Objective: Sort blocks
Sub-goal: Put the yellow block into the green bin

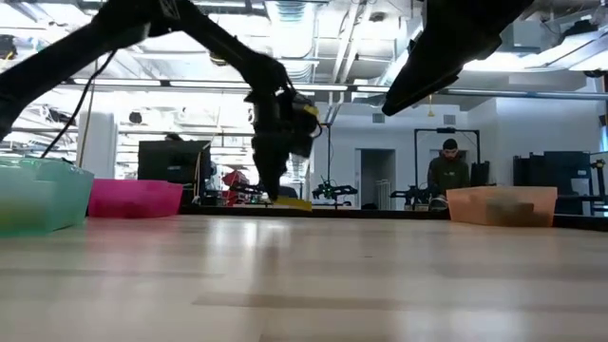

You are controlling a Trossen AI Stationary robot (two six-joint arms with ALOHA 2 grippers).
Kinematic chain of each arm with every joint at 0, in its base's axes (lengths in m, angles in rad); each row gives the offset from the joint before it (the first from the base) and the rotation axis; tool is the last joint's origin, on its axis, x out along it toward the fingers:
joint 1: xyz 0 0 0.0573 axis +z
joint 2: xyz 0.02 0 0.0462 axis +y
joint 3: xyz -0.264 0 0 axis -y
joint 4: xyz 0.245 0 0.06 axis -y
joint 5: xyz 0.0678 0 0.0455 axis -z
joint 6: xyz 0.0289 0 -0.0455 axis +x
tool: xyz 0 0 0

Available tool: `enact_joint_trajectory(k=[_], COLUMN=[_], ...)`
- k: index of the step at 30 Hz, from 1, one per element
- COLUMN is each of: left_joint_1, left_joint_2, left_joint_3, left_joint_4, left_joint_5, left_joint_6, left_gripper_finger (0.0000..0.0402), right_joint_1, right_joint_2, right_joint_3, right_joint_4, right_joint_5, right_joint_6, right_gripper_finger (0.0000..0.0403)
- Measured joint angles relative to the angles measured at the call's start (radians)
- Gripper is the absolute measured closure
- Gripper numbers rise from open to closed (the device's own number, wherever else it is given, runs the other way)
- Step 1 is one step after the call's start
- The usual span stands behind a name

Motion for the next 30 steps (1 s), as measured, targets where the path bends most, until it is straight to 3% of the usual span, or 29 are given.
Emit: enact_joint_trajectory(k=[7, 18, 24, 30], left_joint_1=[-0.061, -0.202, -0.302, -0.394], left_joint_2=[-0.135, -0.413, -0.586, -0.768], left_joint_3=[0.0, -0.01, -0.094, -0.266], left_joint_4=[-0.126, -0.381, -0.422, -0.411], left_joint_5=[-0.015, -0.151, -0.156, -0.187], left_joint_6=[-0.02, -0.179, -0.316, -0.485], left_gripper_finger=[0.0312, 0.0312, 0.0312, 0.0312], right_joint_1=[0.0, 0.0, 0.0, 0.0], right_joint_2=[0.0, 0.0, 0.0, 0.0], right_joint_3=[0.0, 0.0, 0.0, 0.0], right_joint_4=[-0.008, -0.017, -0.009, -0.009], right_joint_5=[0.0, 0.0, 0.0, 0.0], right_joint_6=[-0.003, -0.027, -0.049, -0.055], right_gripper_finger=[0.0117, 0.0117, 0.0117, 0.0117])
